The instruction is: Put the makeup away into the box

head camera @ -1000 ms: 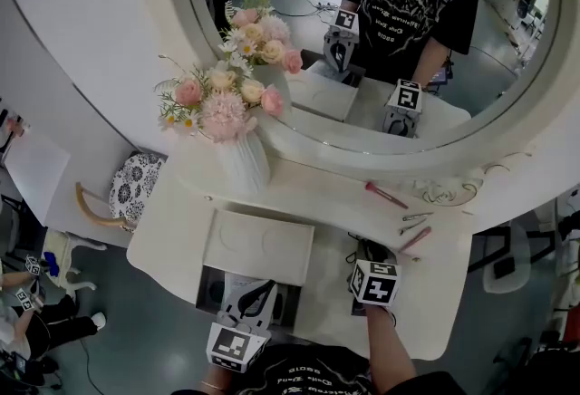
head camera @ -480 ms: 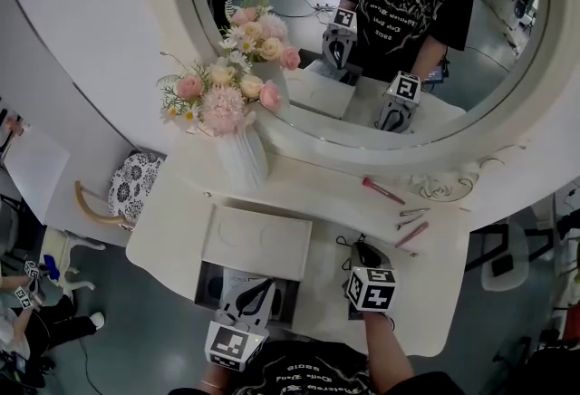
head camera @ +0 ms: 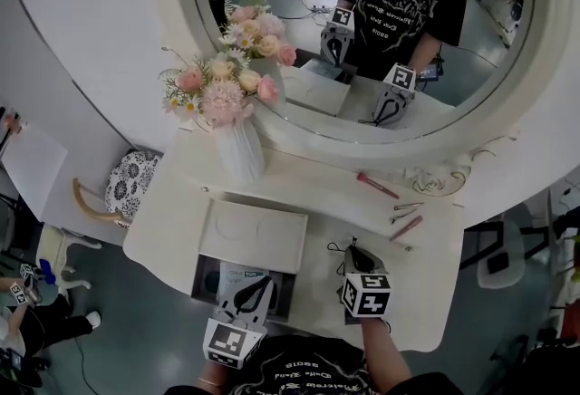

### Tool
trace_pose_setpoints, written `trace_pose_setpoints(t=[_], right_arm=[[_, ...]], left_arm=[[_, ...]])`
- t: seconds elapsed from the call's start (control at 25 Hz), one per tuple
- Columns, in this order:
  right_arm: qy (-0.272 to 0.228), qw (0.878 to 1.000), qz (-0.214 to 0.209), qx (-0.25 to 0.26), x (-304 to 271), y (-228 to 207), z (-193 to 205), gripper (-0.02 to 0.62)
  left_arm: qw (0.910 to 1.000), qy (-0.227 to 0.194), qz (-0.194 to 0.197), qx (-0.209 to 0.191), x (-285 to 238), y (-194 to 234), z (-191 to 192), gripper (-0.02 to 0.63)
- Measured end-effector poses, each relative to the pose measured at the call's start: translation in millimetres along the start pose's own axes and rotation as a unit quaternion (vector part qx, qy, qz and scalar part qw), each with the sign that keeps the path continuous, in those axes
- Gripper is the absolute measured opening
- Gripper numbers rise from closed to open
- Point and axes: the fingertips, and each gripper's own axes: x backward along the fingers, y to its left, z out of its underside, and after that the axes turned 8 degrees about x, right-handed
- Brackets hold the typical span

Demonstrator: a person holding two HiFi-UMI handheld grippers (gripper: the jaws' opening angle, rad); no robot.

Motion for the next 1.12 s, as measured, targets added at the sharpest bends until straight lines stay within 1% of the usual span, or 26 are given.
trace_pose_setpoints(t=[0.44,0.76,0.96,1.12], right_arm=[[-0.018,0.999,-0.015,0.023,23.9,10.8,-2.4,0.021],[-0.029,0.998,-0.027,0.041,37.5,21.5,-5.0,0.022],[-0.037,0.998,-0.03,0.052,42.9,29.4,-8.9,0.022],[-0.045,0.997,-0.038,0.043,47.7,33.9,-13.9,0.023]], left_arm=[[0.9999,-0.013,-0.006,0.004,14.3,-9.7,3.2,0.017],[0.999,-0.027,-0.029,0.021,30.5,-5.3,6.3,0.017],[0.9985,-0.031,-0.038,0.024,38.8,-0.8,8.2,0.017],[0.9982,-0.033,-0.045,0.022,44.2,2.4,9.1,0.015]])
